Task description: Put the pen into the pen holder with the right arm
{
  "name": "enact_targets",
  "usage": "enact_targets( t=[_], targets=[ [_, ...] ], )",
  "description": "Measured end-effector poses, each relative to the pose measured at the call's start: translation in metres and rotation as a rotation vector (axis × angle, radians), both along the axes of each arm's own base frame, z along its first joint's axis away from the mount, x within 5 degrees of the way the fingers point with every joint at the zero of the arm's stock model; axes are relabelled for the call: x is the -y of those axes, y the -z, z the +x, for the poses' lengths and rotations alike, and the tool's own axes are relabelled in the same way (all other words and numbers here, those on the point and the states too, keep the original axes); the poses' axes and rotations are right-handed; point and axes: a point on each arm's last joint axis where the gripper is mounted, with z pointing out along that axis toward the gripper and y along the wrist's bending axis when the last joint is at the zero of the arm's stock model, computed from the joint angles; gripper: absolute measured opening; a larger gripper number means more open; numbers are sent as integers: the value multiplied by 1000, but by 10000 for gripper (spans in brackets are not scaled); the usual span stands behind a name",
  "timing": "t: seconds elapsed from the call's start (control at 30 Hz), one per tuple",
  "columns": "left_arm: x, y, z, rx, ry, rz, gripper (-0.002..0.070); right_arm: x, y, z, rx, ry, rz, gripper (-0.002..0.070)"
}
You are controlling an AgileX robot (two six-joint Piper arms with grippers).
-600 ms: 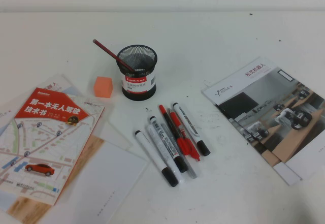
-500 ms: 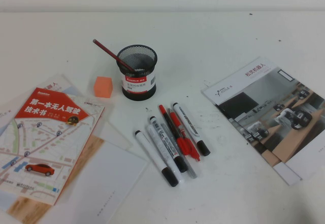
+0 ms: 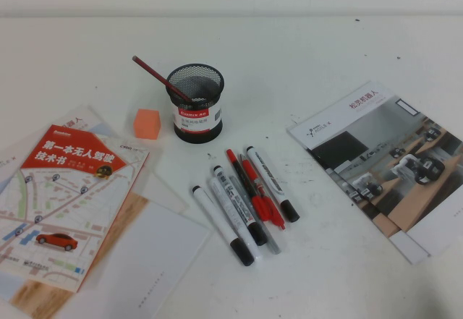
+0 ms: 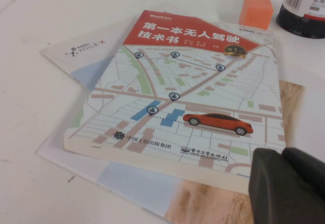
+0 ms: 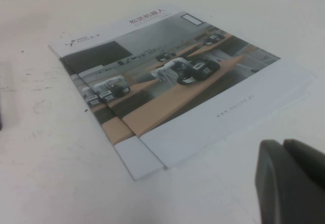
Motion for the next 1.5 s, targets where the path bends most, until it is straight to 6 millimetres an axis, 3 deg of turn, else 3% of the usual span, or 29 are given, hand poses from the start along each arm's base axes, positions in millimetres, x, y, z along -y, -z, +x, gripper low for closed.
enact_targets(
  t=[0.73, 0.87, 1.03, 1.13, 1.33, 1.5],
  targets=[
    [0, 0, 0, 0, 0, 0, -1, -2, 0, 0, -3, -4, 66, -20],
    [0, 0, 0, 0, 0, 0, -1, -8, -4, 0, 15, -13, 302, -20],
    [0, 0, 0, 0, 0, 0, -1, -17, -17, 1, 50, -8, 875, -20],
    [0, 0, 0, 0, 0, 0, -1, -17, -21, 1, 58, 0, 1047, -20],
    [0, 0, 0, 0, 0, 0, -1, -16, -22, 1, 71, 8, 1063, -20],
    [0, 0, 0, 0, 0, 0, -1, -18, -20, 1, 73, -36, 888, -20]
  ],
)
